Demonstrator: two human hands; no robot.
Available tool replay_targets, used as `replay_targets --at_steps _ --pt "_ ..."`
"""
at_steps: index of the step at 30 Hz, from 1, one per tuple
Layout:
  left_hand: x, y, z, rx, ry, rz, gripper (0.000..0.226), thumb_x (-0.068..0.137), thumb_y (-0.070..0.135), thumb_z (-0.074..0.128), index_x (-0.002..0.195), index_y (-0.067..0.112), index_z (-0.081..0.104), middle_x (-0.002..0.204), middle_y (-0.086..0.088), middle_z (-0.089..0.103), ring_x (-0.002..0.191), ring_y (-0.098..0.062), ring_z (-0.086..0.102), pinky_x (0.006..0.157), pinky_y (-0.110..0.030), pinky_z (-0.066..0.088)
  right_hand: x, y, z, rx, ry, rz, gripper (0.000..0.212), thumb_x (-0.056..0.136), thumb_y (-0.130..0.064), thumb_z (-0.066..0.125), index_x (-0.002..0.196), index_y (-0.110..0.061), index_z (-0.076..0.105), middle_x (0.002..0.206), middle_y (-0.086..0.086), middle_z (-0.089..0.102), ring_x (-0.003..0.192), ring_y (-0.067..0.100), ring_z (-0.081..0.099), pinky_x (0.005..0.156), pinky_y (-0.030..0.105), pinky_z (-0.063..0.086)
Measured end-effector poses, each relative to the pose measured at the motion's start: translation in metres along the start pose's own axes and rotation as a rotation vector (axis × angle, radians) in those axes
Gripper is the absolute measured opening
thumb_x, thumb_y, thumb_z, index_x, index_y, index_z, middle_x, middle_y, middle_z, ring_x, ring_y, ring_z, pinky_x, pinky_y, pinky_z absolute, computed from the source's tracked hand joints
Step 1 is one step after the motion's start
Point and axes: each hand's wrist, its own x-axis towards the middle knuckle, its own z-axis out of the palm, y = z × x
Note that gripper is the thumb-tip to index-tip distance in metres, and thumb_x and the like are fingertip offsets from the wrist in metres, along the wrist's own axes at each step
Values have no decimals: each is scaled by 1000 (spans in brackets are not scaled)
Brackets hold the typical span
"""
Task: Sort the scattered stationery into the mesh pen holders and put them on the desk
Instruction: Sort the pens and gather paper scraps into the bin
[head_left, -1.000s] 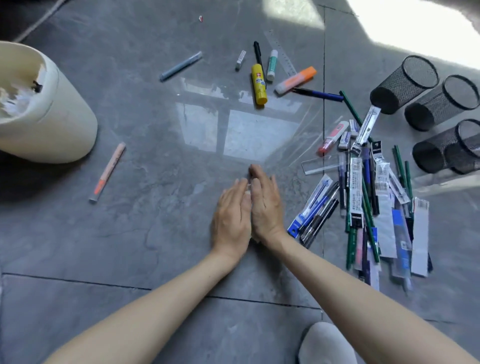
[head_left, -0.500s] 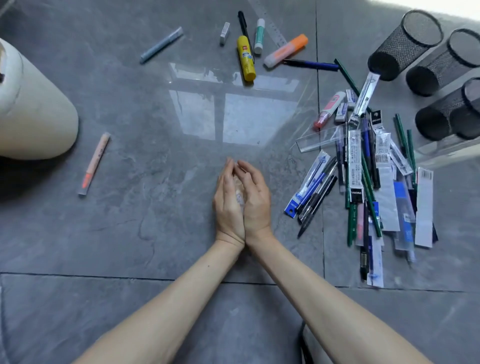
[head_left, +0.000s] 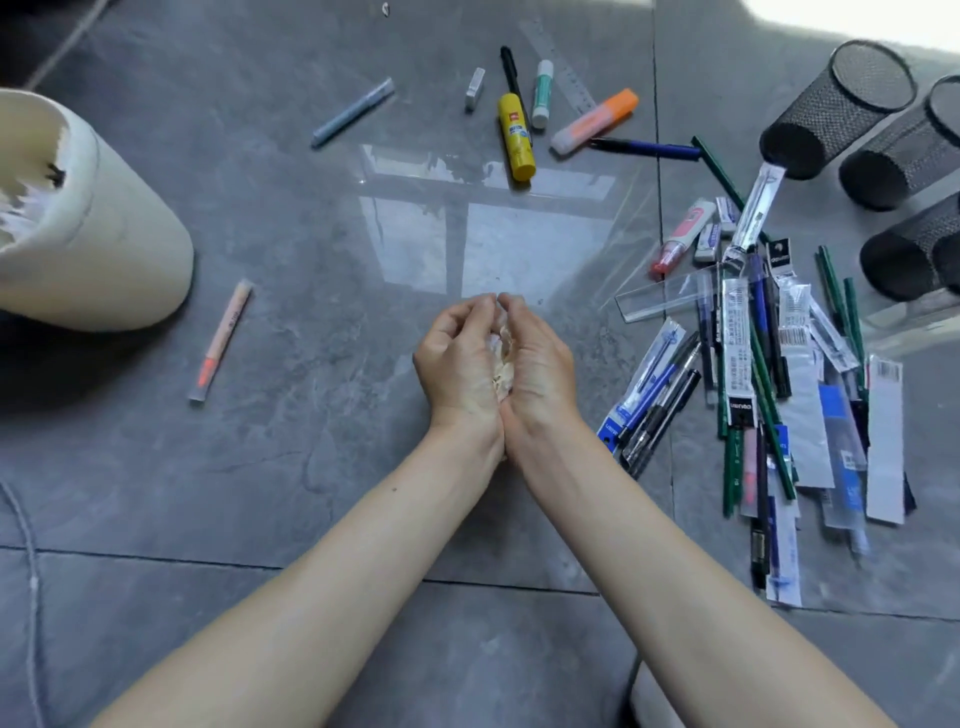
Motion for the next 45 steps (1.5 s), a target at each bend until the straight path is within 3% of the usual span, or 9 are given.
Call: replay_targets --at_steps 6,12,23,32,36,38,40,42,45 --pt "10 66 15 304 -79 169 22 90 9 58 69 12 58 60 -6 60 55 -17 56 59 -24 48 -7 4 62 -124 -5 23 37 95 -3 43 60 -8 54 42 -3 56 45 10 54 48 18 43" --pt "13 171 18 468 43 252 25 91 7 53 66 9 55 37 3 54 35 -9 51 44 -15 43 -54 12 154 -81 -19 249 41 94 -4 39 54 -7 47 30 -1 48 40 14 49 34 11 34" --pt "30 275 -21 48 235 323 27 80 -5 55 57 4 44 35 -7 46 39 -20 48 51 -25 45 -79 76 248 -134 -177 348 33 89 -7 40 58 -6 48 37 5 52 44 21 53 49 23 44" --pt "90 301 -64 94 303 388 21 77 4 53 57 5 53 46 -6 53 47 -21 53 56 -25 48 -49 133 285 -246 -283 329 27 84 2 53 58 -3 53 39 4 53 39 17 52 43 18 44" --pt "114 301 -78 264 245 391 27 77 8 51 51 13 54 50 1 56 56 -16 56 57 -24 42 -35 148 289 -367 -317 226 15 86 -4 49 80 -2 63 61 7 59 45 10 54 42 15 42" --pt "120 299 -87 405 255 463 29 81 6 49 54 14 55 49 4 57 57 -12 57 55 -21 42 -28 164 286 -455 -379 157 25 93 -17 44 83 -6 64 72 7 62 59 15 59 52 20 48" --pt "119 299 -93 630 287 609 24 87 6 50 66 9 61 55 4 59 57 -9 58 57 -18 43 -20 176 281 -633 -474 23 41 94 -36 36 79 -13 66 79 5 68 78 20 65 75 36 55" --pt "118 304 -99 859 249 688 21 93 16 50 80 5 63 69 2 59 67 -11 55 66 -22 42 -20 182 279 -804 -581 -62 53 86 -55 28 82 -19 67 89 3 71 92 21 65 90 46 50" --pt "119 312 -109 1032 193 656 25 98 22 45 97 2 61 81 -2 56 78 -14 51 65 -20 42 -21 180 278 -902 -687 -26 69 72 -74 23 102 -28 64 104 -2 68 103 17 62 97 44 46"
